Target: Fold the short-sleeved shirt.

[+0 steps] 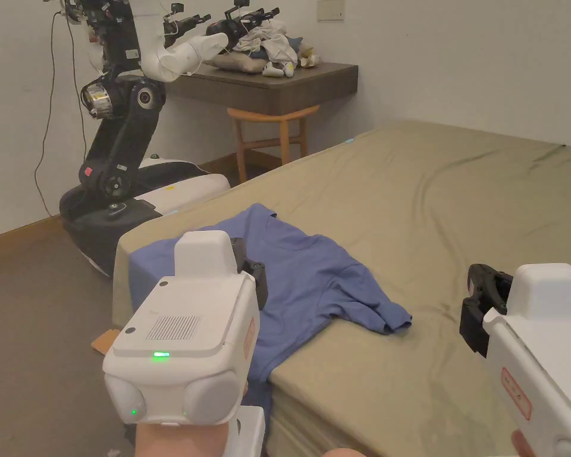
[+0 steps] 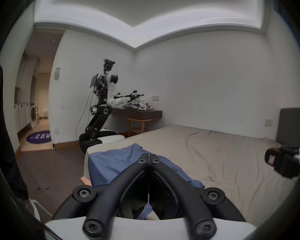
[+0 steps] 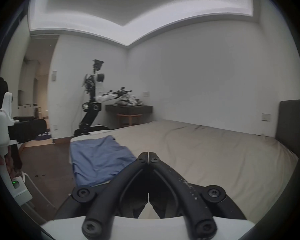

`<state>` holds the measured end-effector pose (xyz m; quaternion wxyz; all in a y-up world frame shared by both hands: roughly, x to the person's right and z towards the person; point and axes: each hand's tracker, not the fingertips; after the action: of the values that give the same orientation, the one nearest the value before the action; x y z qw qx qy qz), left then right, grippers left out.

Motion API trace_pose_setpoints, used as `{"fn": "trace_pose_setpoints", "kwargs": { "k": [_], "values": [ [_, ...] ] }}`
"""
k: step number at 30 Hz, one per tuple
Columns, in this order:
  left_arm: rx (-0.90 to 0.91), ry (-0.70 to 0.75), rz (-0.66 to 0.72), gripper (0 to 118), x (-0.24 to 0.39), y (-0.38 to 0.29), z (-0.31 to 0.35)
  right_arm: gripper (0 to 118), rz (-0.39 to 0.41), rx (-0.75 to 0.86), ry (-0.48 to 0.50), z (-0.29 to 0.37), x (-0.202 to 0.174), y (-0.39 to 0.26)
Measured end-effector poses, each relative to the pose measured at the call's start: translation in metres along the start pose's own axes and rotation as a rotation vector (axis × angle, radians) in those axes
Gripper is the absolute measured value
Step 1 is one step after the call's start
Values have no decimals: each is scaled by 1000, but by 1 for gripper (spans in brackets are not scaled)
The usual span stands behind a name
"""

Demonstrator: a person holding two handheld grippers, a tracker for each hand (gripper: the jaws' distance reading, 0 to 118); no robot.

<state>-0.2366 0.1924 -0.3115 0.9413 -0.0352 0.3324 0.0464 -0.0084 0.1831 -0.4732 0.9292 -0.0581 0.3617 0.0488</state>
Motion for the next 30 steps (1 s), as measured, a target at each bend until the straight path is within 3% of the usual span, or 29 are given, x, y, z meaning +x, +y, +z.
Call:
{"fn": "trace_pose_setpoints", "kwargs": {
  "k": [7,13,16,19,23,25,26,27,28,29,30],
  "values": [
    [-112,-67,-47,0,10,-6,-55,1,8,-50,11,-31,14,-12],
    [-344,-248,-223,0,57,-29,-201,1,40,-89,-27,-51,45,-46],
    [-460,-265,-318,0,72,-58,-280,1,41,-143,-39,-62,60,-67],
    [-604,-262,-272,0,73,-82,-347,1,9,-209,-42,-74,71,-87],
    [-710,-256,-278,0,69,-100,-387,1,-6,-260,-30,-77,79,-102],
    [-690,-237,-188,0,63,-99,-387,1,-1,-273,-15,-78,80,-106],
    [-693,-239,-158,6,62,-99,-391,1,-4,-279,-4,-79,79,-106],
    [-709,-252,-121,26,59,-100,-394,1,-8,-283,10,-79,78,-106],
    [-730,-263,-97,74,58,-103,-397,1,-8,-284,22,-80,76,-106],
    [-743,-252,-90,105,59,-107,-401,1,-8,-284,34,-80,75,-106],
    [-764,-222,-85,118,63,-110,-402,1,-3,-279,45,-81,71,-105]
  ]
}}
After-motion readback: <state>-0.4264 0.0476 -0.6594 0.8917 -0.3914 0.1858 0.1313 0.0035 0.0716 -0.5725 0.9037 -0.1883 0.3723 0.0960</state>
